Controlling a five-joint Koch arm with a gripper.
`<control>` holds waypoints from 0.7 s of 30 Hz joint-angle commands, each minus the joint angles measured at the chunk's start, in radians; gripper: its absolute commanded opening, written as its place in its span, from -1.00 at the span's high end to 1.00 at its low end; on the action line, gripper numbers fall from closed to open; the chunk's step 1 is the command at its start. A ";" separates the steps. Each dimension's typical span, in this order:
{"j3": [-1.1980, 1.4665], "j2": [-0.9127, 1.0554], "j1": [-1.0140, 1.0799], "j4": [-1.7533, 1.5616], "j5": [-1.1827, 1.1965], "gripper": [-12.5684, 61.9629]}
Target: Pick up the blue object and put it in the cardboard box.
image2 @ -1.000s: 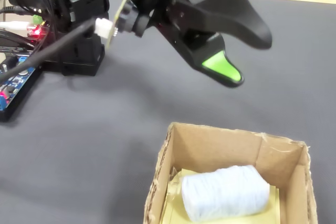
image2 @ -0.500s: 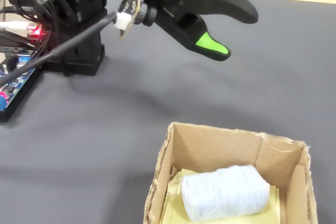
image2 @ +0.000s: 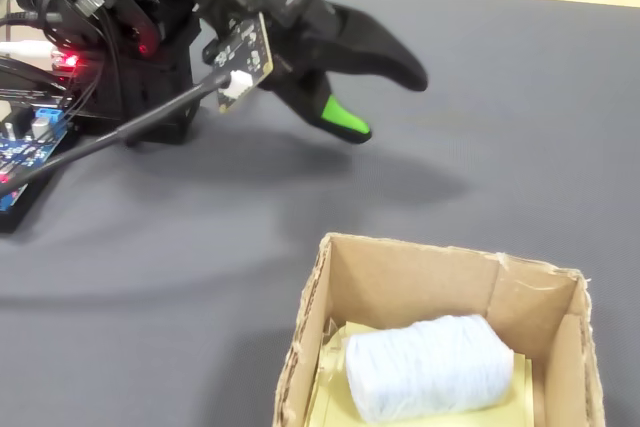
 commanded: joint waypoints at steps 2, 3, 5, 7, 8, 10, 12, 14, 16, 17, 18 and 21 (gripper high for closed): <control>0.011 0.084 -0.005 -0.124 0.071 -0.23; 0.034 0.084 -0.006 -0.132 0.072 -0.23; 0.063 0.084 -0.005 -0.135 0.071 -0.24; 0.095 0.084 -0.005 -0.137 0.071 -0.24; 0.112 0.084 -0.003 -0.137 0.071 -0.24; 0.140 0.084 -0.003 -0.137 0.071 -0.24; 0.149 0.084 -0.002 -0.114 0.074 -0.24; 0.149 0.084 -0.002 -0.075 0.072 -0.24; 0.149 0.083 0.000 -0.040 0.072 -0.24; 0.149 0.083 0.000 -0.038 0.072 -0.24; 0.149 0.083 0.000 -0.037 0.072 -0.24; 0.149 0.078 0.002 -0.012 0.071 -0.24</control>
